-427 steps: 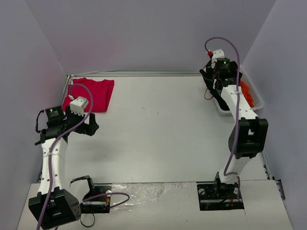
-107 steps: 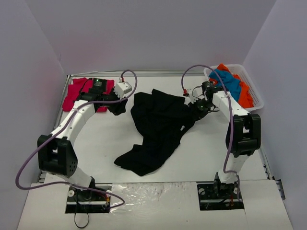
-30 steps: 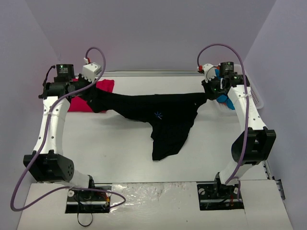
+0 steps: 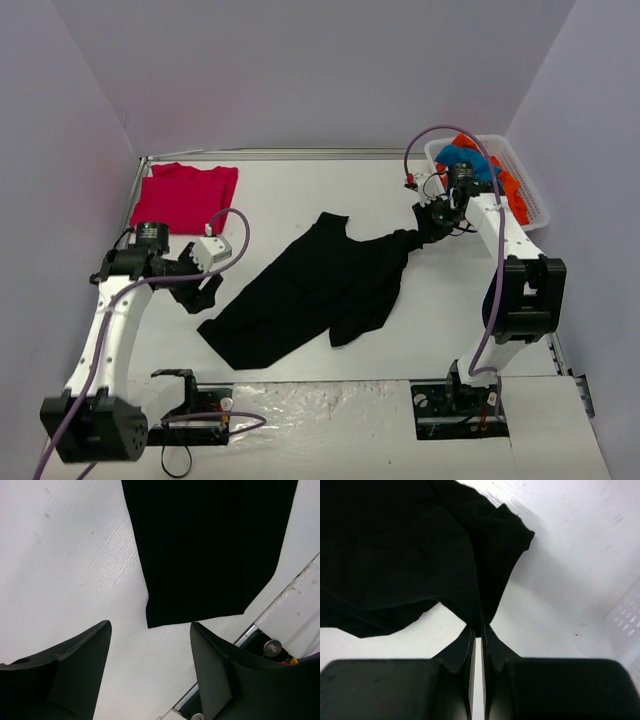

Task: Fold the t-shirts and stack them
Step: Flatten out the tshirt

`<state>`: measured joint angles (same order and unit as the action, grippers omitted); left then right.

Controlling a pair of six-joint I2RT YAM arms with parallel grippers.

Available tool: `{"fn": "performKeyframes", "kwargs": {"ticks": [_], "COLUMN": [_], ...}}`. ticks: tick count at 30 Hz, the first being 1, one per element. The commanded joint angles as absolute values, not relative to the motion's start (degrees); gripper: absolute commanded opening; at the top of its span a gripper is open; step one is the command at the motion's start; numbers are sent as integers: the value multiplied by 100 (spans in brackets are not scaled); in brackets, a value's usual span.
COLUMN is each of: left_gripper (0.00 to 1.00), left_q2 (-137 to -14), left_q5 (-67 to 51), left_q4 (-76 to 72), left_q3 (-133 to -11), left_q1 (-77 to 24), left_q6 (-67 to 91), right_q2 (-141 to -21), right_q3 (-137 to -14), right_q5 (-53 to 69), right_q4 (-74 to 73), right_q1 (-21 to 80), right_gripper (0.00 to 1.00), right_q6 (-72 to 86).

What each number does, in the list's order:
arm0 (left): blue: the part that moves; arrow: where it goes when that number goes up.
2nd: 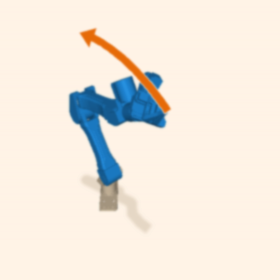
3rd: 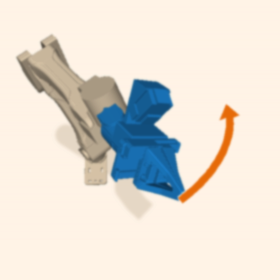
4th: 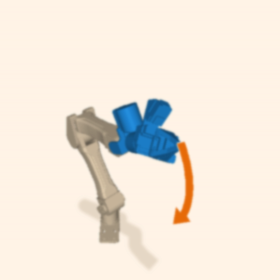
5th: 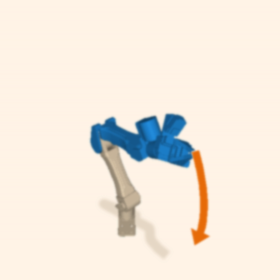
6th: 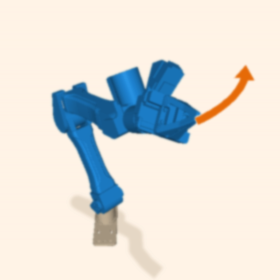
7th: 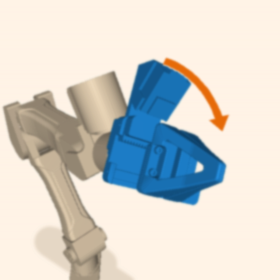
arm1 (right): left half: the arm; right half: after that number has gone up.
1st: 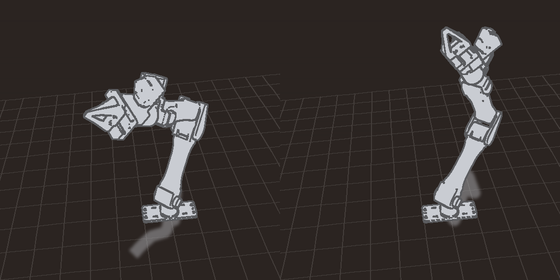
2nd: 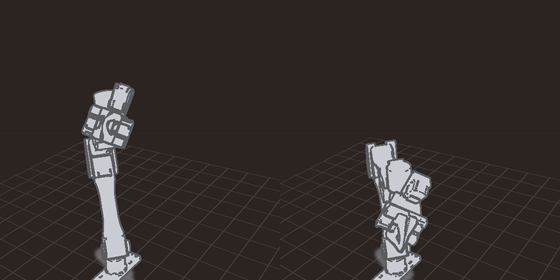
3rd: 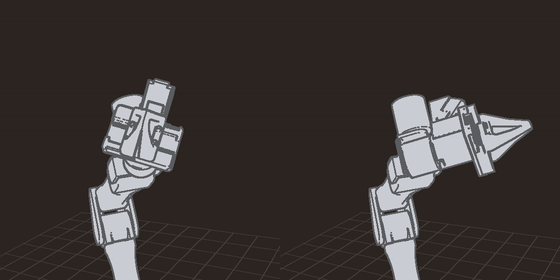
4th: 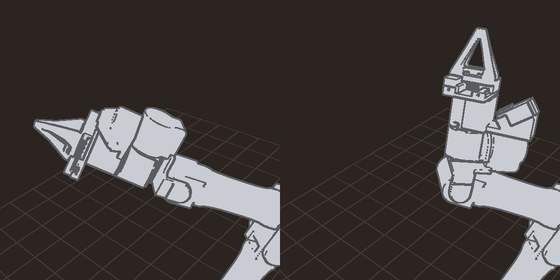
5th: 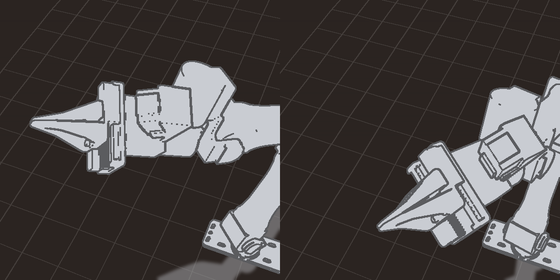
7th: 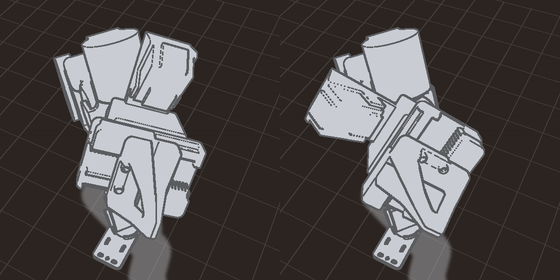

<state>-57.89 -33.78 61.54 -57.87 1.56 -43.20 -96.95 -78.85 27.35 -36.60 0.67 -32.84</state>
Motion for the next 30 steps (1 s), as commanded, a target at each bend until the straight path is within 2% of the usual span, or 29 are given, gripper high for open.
{"fn": "performKeyframes", "kwargs": {"ticks": [1,12,16,30], "left_gripper": [60,58,50,45], "left_q2": [-6659,-8059,-8515,-9175], "left_q5": [-3305,-3058,-3120,-2901], "left_q4": [5677,6099,6599,6856], "left_q3": [-5862,-6240,-6267,-5801], "left_q1": [167,395,431,501], "left_q6": [-4095,-4244,-4535,-5027], "right_q2": [-9747,-9835,-9896,-9967], "right_q3": [-7726,-7444,-7400,-7260], "right_q5": [2857,2733,2637,2373], "right_q4": [-3551,-3305,-3270,-3173], "right_q1": [35,114,184,606], "right_gripper": [0,0,0,0], "right_q6": [-3182,-3138,-3120,-3067]}}
